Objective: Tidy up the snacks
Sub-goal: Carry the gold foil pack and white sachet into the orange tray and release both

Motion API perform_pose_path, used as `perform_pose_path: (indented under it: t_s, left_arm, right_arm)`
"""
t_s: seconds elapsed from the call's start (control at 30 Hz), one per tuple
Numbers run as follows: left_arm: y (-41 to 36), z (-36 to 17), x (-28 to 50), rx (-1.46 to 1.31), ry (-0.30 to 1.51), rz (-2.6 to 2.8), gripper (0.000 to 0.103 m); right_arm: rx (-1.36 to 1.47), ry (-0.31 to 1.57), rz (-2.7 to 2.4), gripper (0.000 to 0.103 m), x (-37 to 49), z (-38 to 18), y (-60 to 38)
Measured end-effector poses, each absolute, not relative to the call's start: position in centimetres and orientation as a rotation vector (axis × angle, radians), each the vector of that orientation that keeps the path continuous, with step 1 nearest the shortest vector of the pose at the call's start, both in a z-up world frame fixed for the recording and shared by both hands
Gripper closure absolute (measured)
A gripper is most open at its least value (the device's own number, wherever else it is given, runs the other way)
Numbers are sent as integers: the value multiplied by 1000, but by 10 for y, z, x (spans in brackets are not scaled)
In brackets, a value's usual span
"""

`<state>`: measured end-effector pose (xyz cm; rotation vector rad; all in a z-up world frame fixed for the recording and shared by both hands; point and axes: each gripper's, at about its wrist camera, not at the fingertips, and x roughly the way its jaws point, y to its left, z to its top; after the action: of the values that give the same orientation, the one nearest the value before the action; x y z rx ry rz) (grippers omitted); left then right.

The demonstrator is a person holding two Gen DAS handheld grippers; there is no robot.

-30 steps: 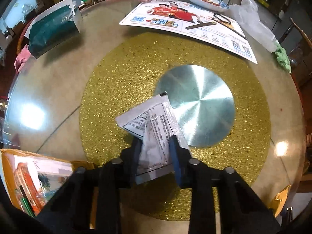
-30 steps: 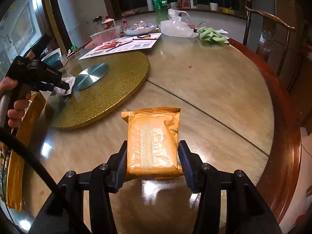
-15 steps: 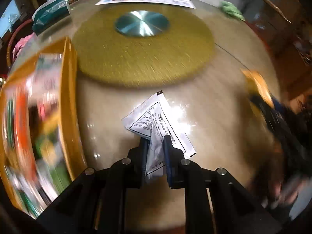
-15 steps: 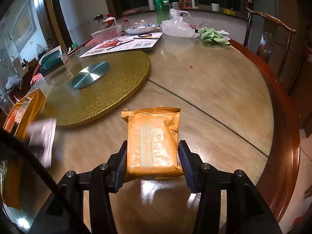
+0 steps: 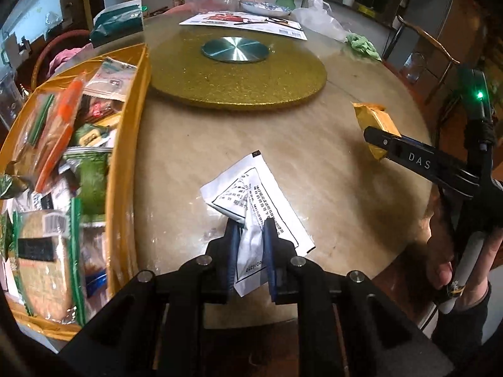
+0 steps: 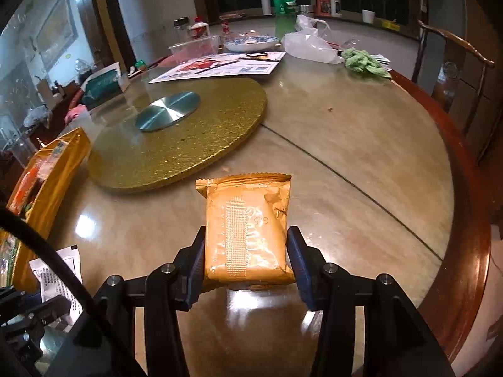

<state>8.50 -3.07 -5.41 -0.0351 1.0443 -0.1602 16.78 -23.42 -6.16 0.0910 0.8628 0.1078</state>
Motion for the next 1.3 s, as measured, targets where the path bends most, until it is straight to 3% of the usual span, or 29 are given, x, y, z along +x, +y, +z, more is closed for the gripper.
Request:
perform_pose_path:
  t_s: [0.33,0.6,0.9,1.3]
  left_arm:
    - [22,11,55,-186,897,-191,86]
    - [101,17,29,-272,873,-82,86]
    - [159,15,16,-333,845,6,86]
    - [195,-9,29,-343,861,62,86]
  right_arm:
    - [79,854,166,57,166,-61,-230]
    - [159,825,277,59,151,-46,-211]
    - [93,767,679,59,122,3,-77]
    - [-97,818,777,59,143,3,47]
